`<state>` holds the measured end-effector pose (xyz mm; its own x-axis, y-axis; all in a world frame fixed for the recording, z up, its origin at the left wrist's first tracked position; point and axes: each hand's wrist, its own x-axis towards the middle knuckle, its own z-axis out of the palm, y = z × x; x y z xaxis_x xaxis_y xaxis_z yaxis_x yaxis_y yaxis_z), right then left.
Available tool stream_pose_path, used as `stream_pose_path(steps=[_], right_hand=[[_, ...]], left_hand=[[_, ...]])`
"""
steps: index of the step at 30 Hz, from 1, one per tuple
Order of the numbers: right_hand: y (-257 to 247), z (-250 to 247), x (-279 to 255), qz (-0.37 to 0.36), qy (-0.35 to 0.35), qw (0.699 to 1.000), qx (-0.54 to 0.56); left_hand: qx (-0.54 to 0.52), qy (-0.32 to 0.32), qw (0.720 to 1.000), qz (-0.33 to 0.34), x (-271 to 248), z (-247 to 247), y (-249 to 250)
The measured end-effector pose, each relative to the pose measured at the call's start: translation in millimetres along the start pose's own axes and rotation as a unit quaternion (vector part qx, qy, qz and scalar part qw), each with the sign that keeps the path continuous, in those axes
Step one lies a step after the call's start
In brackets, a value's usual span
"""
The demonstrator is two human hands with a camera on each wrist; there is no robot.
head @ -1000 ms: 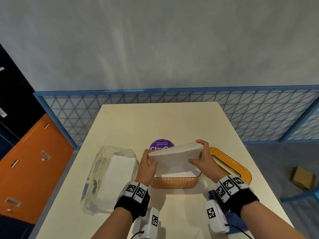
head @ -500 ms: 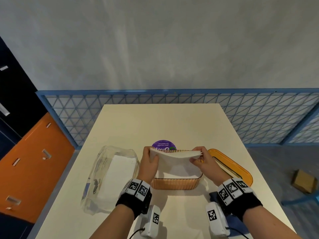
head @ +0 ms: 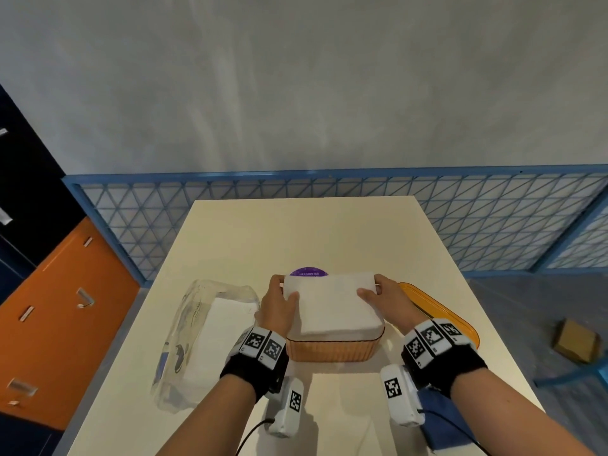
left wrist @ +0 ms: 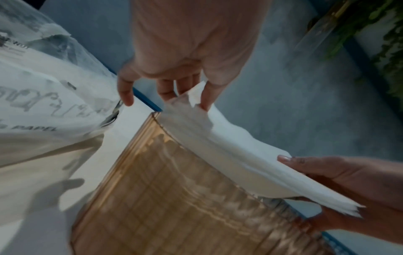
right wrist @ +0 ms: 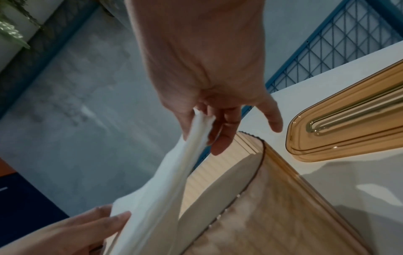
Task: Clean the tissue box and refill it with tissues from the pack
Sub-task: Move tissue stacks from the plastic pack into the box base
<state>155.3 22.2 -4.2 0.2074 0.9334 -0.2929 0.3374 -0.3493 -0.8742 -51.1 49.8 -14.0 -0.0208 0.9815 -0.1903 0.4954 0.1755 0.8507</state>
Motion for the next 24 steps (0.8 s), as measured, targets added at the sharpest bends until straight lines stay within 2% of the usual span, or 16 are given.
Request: stream_pose_path(steps=[3,7,12,14,16,17,18,20,22,24], right_hand=[[7.2,6.0,5.1,0.013,0.011,0.996,-0.091],[9.0,13.6,2.6,-0.008,0.03,0.972,-0.231],[2.5,18.8,-4.5,-0.02,0.022,0.932,-0.362],[0.4,21.3,-10.2,-0.042,0.029,0.904,-0.424],[-1.5,21.3,-15.4,-0.107,0.075,0.856,-0.5],[-3.0,20.4,-16.8,-0.143,0.088,0.84,-0.516],[-4.1,19.1,-16.7,-0.168,0.079,0.832,-0.523],[-6.3,15.7,-14.6,-0.181,0.0,0.825,-0.536],[-7.8,13.1,-13.1,-0.125,-0.103,0.812,-0.561],[-4.6,12.9,-9.4,-0.077,-0.156,0.793,-0.583]], left_hand=[[0.141,-0.021,0.989,-0.032,2.5,5.0,3.8],[0.267,-0.056,0.962,-0.016,6.9,11.3,5.1],[0.339,-0.082,0.937,0.026,9.5,15.3,1.2],[0.379,-0.067,0.921,0.062,4.8,15.2,1.4],[0.428,-0.04,0.895,0.121,-2.1,12.6,4.4],[0.446,-0.047,0.881,0.153,-5.1,11.2,5.9],[0.46,-0.073,0.866,0.18,-7.7,9.6,8.0],[0.481,-0.157,0.839,0.198,-8.3,8.8,11.2],[0.502,-0.224,0.817,0.173,-4.1,10.2,9.4],[0.507,-0.26,0.81,0.139,3.6,11.2,1.8]])
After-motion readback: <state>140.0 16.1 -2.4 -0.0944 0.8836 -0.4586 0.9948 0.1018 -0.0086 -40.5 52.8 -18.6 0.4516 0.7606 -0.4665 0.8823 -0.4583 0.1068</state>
